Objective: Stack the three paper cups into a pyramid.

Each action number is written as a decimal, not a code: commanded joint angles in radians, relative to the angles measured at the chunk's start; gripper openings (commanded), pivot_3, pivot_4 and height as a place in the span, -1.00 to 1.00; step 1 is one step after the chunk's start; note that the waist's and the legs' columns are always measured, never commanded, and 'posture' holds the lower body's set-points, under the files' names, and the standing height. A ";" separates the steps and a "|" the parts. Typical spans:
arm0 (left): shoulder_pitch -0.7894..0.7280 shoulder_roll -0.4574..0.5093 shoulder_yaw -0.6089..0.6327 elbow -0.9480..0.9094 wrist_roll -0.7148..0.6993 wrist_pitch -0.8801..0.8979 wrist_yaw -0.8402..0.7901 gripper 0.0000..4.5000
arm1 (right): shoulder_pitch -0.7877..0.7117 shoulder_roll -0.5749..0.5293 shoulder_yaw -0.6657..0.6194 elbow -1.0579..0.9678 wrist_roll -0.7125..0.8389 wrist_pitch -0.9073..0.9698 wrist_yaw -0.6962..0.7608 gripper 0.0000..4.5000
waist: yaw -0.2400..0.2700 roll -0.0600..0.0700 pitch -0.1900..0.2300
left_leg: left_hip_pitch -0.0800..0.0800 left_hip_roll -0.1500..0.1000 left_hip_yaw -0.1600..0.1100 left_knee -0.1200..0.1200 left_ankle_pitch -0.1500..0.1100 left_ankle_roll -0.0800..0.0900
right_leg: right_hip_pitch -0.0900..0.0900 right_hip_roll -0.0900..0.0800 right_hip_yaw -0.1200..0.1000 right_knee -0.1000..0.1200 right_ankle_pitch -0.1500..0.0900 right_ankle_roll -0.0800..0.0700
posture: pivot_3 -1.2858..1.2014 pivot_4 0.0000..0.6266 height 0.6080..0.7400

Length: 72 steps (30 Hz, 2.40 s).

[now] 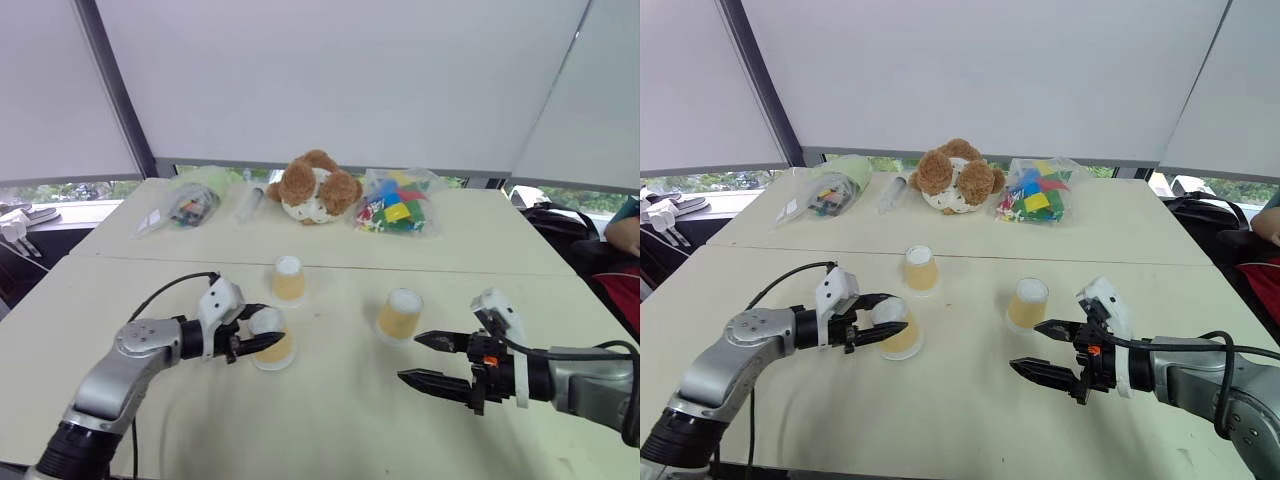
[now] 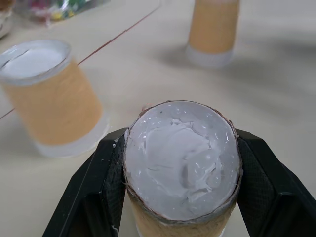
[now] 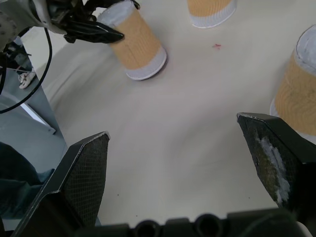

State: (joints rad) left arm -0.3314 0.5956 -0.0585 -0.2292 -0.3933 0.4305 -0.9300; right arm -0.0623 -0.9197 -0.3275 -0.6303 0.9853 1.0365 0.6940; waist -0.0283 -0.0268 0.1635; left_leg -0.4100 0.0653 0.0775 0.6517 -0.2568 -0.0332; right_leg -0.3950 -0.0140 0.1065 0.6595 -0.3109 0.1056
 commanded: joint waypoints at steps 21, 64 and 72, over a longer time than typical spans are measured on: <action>-0.214 -0.210 -0.226 0.186 0.139 -0.157 -0.063 0.99 | 0.213 -0.013 -0.206 -0.056 -0.034 -0.055 -0.031 1.00 | 0.015 0.000 -0.001 | 0.001 0.000 -0.002 0.002 0.000 0.000 | 0.002 0.002 0.000 0.000 0.000 0.000 | 0.03 -0.52 1.00; -0.585 -0.226 0.005 1.041 0.277 -0.542 0.041 0.99 | 0.113 0.023 -0.201 -0.011 -0.043 -0.092 -0.080 1.00 | 0.017 -0.001 0.000 | -0.002 0.000 -0.002 0.009 -0.002 0.003 | 0.002 0.002 -0.002 0.002 0.000 0.001 | 0.03 -0.52 1.00; -0.649 -0.281 0.015 1.177 0.288 -0.583 0.029 0.99 | 0.163 0.074 -0.317 -0.001 0.003 -0.109 -0.098 1.00 | 0.017 -0.001 0.000 | -0.002 0.000 -0.002 0.009 -0.002 0.003 | 0.002 0.002 -0.002 0.002 0.000 0.001 | 0.03 -0.52 1.00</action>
State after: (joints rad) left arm -0.9553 0.3131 -0.0548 0.9479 -0.1071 -0.1289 -0.8912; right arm 0.0953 -0.8426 -0.5895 -0.6144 0.9668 0.9450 0.5918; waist -0.0116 -0.0274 0.1633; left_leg -0.4122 0.0653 0.0756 0.6603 -0.2585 -0.0303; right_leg -0.3933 -0.0118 0.1050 0.6615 -0.3108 0.1066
